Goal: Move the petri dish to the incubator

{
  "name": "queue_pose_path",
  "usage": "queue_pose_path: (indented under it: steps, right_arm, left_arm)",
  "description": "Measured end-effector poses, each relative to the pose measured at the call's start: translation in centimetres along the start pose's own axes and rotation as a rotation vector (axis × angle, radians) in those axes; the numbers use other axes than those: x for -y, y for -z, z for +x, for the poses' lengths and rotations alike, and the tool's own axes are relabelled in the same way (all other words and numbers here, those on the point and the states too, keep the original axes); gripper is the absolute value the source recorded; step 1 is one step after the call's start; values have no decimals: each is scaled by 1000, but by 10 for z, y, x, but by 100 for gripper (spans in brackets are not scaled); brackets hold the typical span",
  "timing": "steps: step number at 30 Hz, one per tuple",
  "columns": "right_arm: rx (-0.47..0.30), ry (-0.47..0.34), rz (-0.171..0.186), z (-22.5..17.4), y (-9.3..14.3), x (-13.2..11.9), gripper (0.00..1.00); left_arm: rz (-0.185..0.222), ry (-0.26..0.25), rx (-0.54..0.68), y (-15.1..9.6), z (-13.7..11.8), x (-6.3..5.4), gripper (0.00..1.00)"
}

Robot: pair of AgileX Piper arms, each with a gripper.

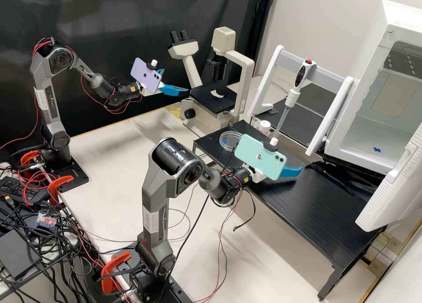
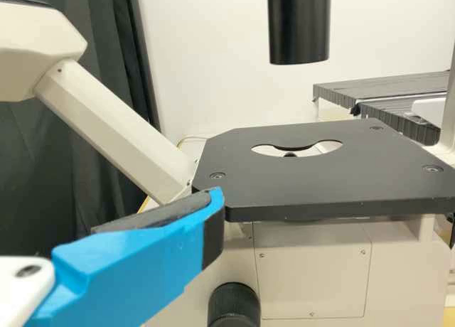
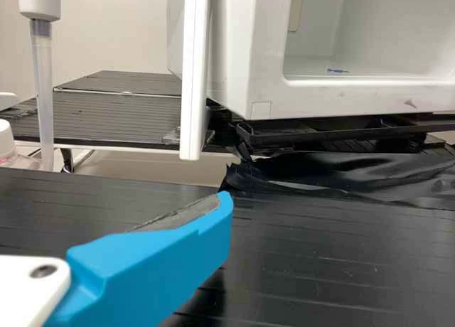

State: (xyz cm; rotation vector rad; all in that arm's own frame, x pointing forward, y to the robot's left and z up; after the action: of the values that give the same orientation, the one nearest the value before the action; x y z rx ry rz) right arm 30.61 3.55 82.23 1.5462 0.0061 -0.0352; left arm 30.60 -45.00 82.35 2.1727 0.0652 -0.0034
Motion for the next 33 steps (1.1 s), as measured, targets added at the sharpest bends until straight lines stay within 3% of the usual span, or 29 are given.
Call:
queue_pose_path:
  steps: [14, 19, 23, 33]
  right_arm:
    - [-21, -22, 0, -11, 1, -1, 100]
    - [-92, -64, 46, -24, 13, -5, 100]
    - [-166, -52, 37, -33, 25, -1, 100]
    - [-332, 72, -4, -42, 57, 33, 100]
  left_arm:
    - [0, 0, 0, 0, 0, 0, 100]
    - [0, 0, 0, 0, 0, 0, 100]
    - [0, 0, 0, 0, 0, 0, 100]
    - [0, 0, 0, 0, 0, 0, 100]
